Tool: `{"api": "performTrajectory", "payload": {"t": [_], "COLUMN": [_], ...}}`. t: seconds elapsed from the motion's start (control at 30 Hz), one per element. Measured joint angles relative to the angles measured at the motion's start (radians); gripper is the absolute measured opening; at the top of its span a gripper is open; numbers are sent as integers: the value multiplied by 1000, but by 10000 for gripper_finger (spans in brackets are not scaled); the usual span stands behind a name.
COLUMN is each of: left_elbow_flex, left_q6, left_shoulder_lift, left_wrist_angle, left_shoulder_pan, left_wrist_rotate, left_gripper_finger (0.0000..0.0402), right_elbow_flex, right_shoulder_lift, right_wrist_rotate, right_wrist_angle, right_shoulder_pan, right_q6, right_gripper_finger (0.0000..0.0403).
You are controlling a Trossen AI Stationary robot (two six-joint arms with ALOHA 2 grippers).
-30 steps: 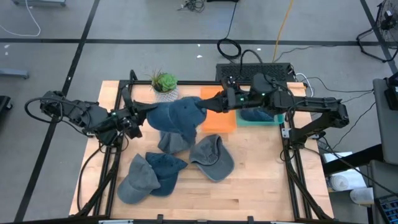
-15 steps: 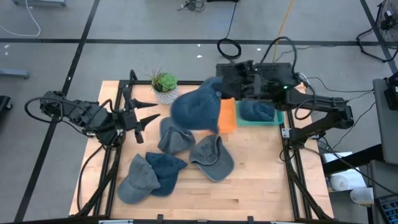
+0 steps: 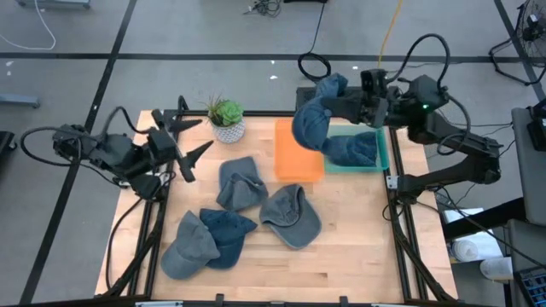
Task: Pick & Place hat
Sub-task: Put the right blue cap in the blue bin
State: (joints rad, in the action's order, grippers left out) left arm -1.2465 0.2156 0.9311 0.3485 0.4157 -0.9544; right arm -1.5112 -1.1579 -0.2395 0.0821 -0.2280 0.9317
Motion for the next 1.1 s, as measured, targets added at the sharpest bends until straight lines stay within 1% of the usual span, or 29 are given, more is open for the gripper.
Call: {"api": "performTrajectory", "payload": {"t": [0.17, 0.27, 0.4, 0.53, 0.73, 1.0, 1.1], "left_elbow_flex": [0, 0, 0, 0, 0, 0, 0], "left_q6": [-8, -10, -8, -5, 0, 21, 31], "left_shoulder_lift": [-15, -22, -24, -28, -29, -29, -29], "left_wrist_angle": [-10, -11, -10, -10, -10, -10, -9], "left_shoulder_pan": [-30, -47, -64, -78, -97, -122, -128], "left_wrist_rotate": [0, 0, 1, 1, 1, 1, 2], "left_gripper_finger": [307, 314, 319, 320, 320, 320, 320], "right_elbow_flex": [0, 0, 0, 0, 0, 0, -32], "right_shoulder_lift": [40, 58, 83, 88, 90, 90, 80], "right_wrist_rotate": [9, 49, 88, 89, 90, 117, 182], "right_wrist_angle": [-244, -398, -573, -699, -783, -821, -881], "right_shoulder_pan": [-35, -52, -73, -86, -87, -85, -66], "right_q6": [-133, -195, -241, -264, -297, -346, -396], "right_gripper_finger": [0, 0, 0, 0, 0, 0, 0]}}
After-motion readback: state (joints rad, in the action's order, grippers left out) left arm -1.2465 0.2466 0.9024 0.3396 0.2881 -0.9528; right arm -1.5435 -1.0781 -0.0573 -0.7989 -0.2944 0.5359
